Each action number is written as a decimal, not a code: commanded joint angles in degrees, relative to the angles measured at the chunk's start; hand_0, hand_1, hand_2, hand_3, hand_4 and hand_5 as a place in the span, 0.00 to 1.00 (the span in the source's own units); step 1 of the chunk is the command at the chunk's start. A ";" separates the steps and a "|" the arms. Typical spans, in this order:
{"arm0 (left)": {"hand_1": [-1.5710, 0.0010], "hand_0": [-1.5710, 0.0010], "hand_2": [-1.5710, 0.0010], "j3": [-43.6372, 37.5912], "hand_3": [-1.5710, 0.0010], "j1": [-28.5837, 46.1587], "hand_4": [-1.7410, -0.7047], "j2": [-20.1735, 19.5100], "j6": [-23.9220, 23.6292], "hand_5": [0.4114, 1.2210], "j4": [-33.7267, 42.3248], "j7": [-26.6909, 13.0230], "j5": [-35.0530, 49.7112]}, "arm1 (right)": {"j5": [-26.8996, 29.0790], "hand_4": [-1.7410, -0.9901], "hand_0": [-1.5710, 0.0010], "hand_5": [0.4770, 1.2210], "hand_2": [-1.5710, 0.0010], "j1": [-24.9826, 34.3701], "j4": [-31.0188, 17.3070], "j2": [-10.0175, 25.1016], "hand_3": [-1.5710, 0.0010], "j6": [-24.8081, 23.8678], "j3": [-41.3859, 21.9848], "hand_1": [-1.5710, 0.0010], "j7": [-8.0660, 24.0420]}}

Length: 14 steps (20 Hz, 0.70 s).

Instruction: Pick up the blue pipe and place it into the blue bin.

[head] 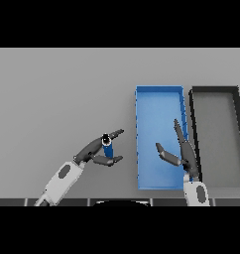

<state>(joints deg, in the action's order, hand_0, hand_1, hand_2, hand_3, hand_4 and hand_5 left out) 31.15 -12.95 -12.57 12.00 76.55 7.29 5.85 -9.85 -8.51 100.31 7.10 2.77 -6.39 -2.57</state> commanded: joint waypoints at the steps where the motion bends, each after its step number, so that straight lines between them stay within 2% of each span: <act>1: 0.91 0.98 0.86 -0.07 0.93 0.44 0.43 0.57 -0.45 0.25 -0.06 0.45 0.16 | 0.00 0.73 1.00 0.17 1.00 -0.31 0.18 0.21 1.00 0.01 0.12 1.00 -0.39; 2: 0.83 0.94 0.77 0.02 0.86 0.35 0.41 1.19 -1.20 0.30 0.27 -0.39 0.05 | 0.23 0.72 1.00 0.17 1.00 -0.65 0.37 -0.07 1.00 0.34 -0.21 1.00 -0.11; 3: 0.71 0.82 0.66 -0.21 0.69 0.65 0.39 2.14 -1.16 0.44 0.18 -0.64 1.13 | 0.51 0.72 1.00 0.17 1.00 -0.85 0.51 -0.62 1.00 0.32 -0.40 1.00 0.27; 4: 0.57 0.68 0.53 -0.12 0.55 1.12 0.31 2.61 -1.36 0.55 0.16 -1.14 1.39 | -0.03 0.73 1.00 0.17 1.00 -1.63 0.49 -0.67 1.00 0.32 -0.79 1.00 -0.12; 6: 0.36 0.43 0.34 0.71 0.36 1.40 0.21 2.63 -1.28 0.71 0.05 -0.28 -0.04 | 0.60 0.73 1.00 0.17 1.00 -0.88 0.23 -0.70 1.00 0.46 -0.45 1.00 -0.15; 7: 0.29 0.35 0.27 1.25 0.30 1.27 0.17 2.96 -1.28 0.77 0.54 -1.46 -0.47 | 0.97 0.73 1.00 0.17 1.00 -0.45 0.26 -0.21 1.00 0.68 0.02 1.00 0.39; 9: 0.19 0.22 0.17 1.98 0.22 1.18 0.11 3.02 -2.09 0.85 -0.07 1.17 -1.50 | 1.10 0.73 1.00 0.17 1.00 0.46 0.18 -0.03 1.00 0.69 0.17 1.00 0.94; 10: 0.15 0.18 0.14 2.23 0.19 1.15 0.09 3.43 -2.56 0.88 -0.47 2.41 -1.97 | 1.18 0.73 1.00 0.17 1.00 0.02 0.15 0.14 1.00 0.92 0.18 1.00 0.25; 11: 0.12 0.14 0.11 2.10 0.16 1.38 0.07 3.01 -2.66 0.91 0.08 2.40 -1.86 | 1.33 0.73 1.00 0.17 1.00 0.59 0.20 -0.06 1.00 0.72 0.27 1.00 1.05; 12: 0.10 0.11 0.09 2.05 0.14 2.03 0.06 2.95 -2.93 0.92 0.64 3.72 -1.76 | 1.69 0.73 1.00 0.17 1.00 -0.04 0.12 0.18 1.00 1.19 0.34 1.00 0.07; 14: 0.06 0.07 0.06 2.07 0.10 1.60 0.04 4.07 -4.33 0.95 3.37 3.42 -1.35 | 0.74 0.73 1.00 0.17 1.00 -0.33 0.37 -0.17 1.00 0.63 -0.14 1.00 -0.07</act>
<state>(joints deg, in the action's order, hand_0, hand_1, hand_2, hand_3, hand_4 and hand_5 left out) 33.24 -11.37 -8.46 7.81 79.96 11.03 4.63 -9.11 -8.84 100.67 6.92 3.42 -6.54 -2.72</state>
